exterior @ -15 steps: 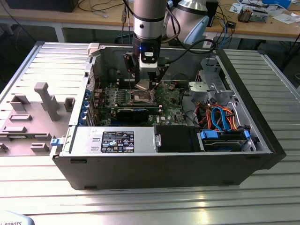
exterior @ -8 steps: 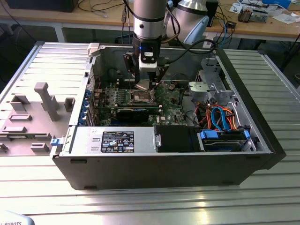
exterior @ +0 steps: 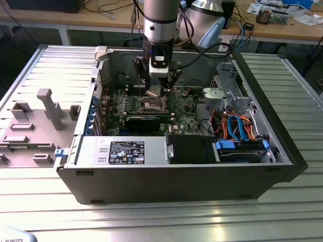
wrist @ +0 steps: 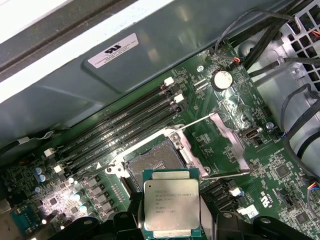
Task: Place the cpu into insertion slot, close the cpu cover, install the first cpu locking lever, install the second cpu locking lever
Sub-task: 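Place the cpu into insertion slot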
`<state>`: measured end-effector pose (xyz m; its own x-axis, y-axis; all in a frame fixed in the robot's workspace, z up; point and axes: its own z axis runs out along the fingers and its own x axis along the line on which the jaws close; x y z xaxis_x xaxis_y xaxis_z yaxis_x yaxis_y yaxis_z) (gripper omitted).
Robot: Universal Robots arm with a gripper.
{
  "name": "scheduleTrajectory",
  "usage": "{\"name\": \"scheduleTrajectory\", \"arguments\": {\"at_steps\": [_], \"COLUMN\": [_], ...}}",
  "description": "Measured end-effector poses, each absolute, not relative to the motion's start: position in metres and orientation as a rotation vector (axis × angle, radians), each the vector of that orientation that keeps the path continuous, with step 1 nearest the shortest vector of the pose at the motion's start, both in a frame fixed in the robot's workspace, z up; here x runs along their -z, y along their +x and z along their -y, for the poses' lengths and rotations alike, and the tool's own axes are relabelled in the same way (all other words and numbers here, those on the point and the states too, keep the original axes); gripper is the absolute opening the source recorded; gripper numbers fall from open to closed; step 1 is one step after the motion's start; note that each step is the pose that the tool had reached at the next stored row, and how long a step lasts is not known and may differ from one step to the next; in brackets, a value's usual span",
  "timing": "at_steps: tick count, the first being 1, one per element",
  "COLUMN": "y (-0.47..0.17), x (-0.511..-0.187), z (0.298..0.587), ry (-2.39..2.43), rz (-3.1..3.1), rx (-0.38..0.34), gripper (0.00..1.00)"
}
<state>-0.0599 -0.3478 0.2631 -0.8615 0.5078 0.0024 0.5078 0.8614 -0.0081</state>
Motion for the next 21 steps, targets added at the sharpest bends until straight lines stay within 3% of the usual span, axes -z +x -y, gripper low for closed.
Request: {"name": "scheduleTrajectory", "arguments": {"at_steps": [21], "y": [-0.0599], "x": [-0.2628], "z": [0.3478], "ry": [-0.871], "rz": [3.015], "rx": [-0.016], "gripper": [0.55]}}
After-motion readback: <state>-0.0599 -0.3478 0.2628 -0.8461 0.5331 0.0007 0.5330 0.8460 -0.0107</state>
